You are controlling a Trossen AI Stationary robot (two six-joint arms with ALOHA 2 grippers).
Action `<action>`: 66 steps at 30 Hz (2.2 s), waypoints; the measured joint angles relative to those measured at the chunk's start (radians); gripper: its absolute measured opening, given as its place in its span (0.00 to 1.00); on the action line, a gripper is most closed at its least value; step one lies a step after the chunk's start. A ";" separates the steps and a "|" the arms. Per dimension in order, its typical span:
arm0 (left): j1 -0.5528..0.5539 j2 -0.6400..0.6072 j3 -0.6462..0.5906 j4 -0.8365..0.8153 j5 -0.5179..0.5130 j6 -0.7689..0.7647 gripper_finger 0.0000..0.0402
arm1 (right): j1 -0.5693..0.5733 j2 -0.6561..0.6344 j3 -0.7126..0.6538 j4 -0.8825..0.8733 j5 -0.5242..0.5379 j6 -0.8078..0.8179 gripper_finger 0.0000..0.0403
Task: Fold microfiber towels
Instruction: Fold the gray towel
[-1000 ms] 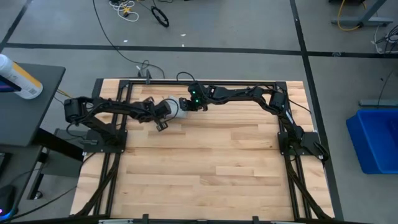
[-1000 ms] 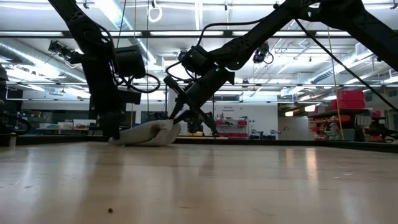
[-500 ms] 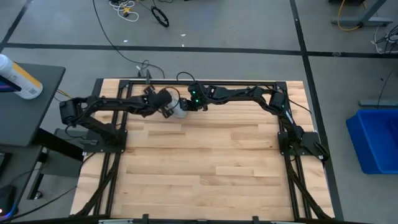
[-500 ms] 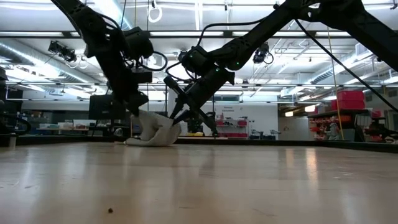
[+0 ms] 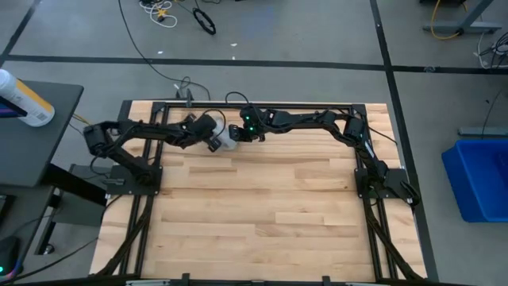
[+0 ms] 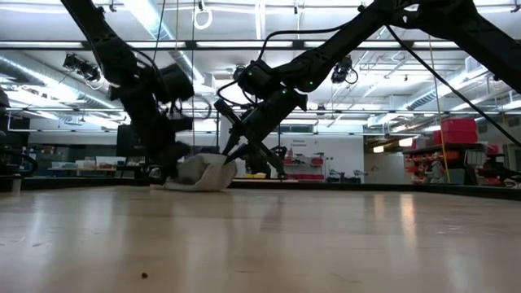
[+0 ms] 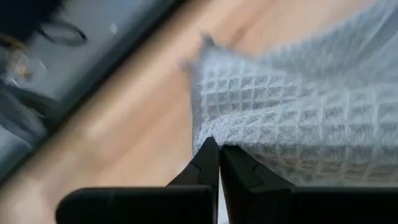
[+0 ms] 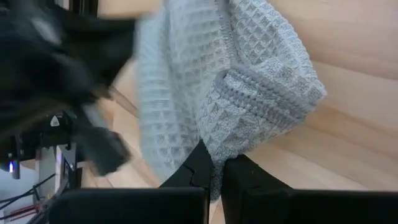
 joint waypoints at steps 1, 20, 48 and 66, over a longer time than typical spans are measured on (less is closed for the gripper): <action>0.000 0.022 -0.006 -0.004 0.017 -0.019 0.01 | 0.000 0.000 0.000 0.000 0.000 0.005 0.03; 0.002 0.015 -0.008 -0.003 0.159 -0.067 0.14 | 0.004 -0.001 0.000 -0.199 0.020 -0.036 0.03; 0.003 -0.405 -0.007 -0.231 0.277 -0.119 0.15 | -0.034 -0.154 0.000 -0.451 0.073 -0.246 0.52; -0.005 -0.405 -0.007 -0.239 0.301 -0.155 0.14 | 0.151 -0.230 -0.001 -0.506 0.059 -0.287 0.50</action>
